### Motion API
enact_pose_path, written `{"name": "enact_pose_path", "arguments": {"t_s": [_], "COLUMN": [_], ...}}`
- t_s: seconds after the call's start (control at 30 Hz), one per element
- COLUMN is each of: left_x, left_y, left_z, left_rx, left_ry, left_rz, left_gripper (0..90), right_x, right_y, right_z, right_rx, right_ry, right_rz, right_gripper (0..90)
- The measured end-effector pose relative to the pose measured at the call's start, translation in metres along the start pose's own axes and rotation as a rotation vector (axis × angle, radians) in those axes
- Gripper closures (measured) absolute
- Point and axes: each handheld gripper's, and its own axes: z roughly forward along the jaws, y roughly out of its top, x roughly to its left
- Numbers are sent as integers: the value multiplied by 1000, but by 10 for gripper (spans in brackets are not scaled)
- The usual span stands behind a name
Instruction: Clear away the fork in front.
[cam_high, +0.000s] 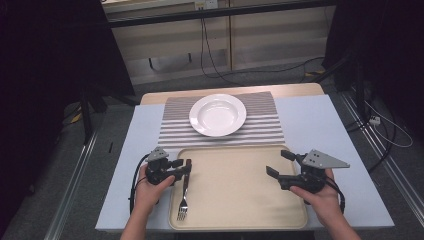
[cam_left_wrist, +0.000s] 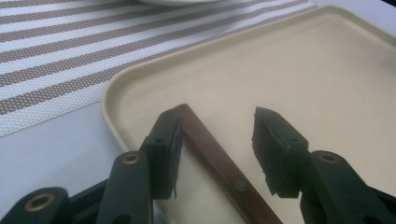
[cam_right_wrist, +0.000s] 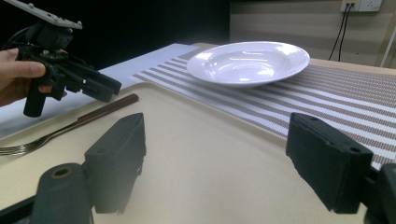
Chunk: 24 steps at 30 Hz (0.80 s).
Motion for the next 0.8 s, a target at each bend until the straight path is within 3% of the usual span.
{"name": "enact_pose_path", "arguments": {"t_s": [0.13, 0.23, 0.33, 0.47, 0.8], "left_x": [-5, -7, -7, -8, -4], "left_y": [1, 2, -1, -6, -14], "left_z": [-14, -27, -40, -52, -64], "left_rx": [-39, -93, -129, -135, -145], "left_ry": [-5, -17, -18, -20, 3], "left_rz": [24, 0, 2, 16, 1], "left_gripper": [461, 397, 334, 272, 199], "right_x": [0, 0, -1, -4, -10], "right_y": [-1, -2, -6, -13, -19], "right_z": [-2, -5, -10, -24, -44], "right_rx": [24, 34, 52, 92, 104], "right_ry": [-2, -13, -22, -36, -69], "right_rz": [-2, 0, -2, -11, -14], "right_gripper": [198, 197, 196, 196, 197]}}
